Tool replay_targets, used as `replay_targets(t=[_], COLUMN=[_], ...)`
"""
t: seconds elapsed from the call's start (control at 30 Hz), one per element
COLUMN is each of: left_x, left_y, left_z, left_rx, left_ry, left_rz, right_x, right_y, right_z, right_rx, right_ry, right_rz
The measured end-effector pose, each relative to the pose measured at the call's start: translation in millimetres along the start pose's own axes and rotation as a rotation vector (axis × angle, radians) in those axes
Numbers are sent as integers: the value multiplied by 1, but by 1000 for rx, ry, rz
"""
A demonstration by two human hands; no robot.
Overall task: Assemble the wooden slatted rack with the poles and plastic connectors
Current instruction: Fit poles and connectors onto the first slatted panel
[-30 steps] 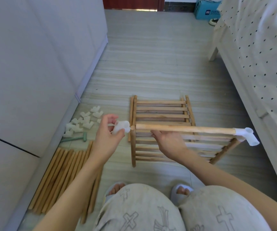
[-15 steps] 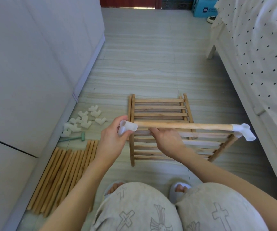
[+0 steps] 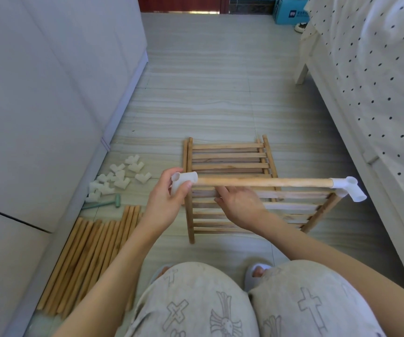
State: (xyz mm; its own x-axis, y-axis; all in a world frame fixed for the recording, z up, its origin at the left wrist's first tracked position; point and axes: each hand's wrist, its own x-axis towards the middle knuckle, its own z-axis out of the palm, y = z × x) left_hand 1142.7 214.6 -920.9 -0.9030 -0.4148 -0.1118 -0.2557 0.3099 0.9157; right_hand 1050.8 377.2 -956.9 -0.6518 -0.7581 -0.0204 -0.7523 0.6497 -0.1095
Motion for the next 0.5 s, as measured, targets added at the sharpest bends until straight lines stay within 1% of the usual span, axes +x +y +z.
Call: replay_targets(t=[0.1,0.17,0.23,0.3,0.33,0.37,0.4,0.43,0.5], left_x=[0,1,0,0,0,1,1,1,2], left_y=[1,1,0,1,1,2,4,5,8], left_z=[4,5,5,4,5,5,6,8,10], left_rx=[-9,-11,-13,-27,-29,-28,-20,-6,37], left_ry=[-12,-25,-39,-47,-44,-39,-32,-25,-15], left_rz=[-23,-32,-33,-34,-34,-28,-25,-19,-8], right_x=[-9,-16,-21,-23,-22,-19,-15,-9,0], right_y=[-3,-2,1,6,8,9,10,10,10], right_z=[-11,-20,-32,-45,-52,-58,-62,-65,-64], right_rx=[34,21,82,108,76,35,7,-21,-17], right_ry=[-104,-113,10,253,390,474,433,301,-29], right_rz=[-2,-38,-92,-133,-142,-143,-129,-81,15])
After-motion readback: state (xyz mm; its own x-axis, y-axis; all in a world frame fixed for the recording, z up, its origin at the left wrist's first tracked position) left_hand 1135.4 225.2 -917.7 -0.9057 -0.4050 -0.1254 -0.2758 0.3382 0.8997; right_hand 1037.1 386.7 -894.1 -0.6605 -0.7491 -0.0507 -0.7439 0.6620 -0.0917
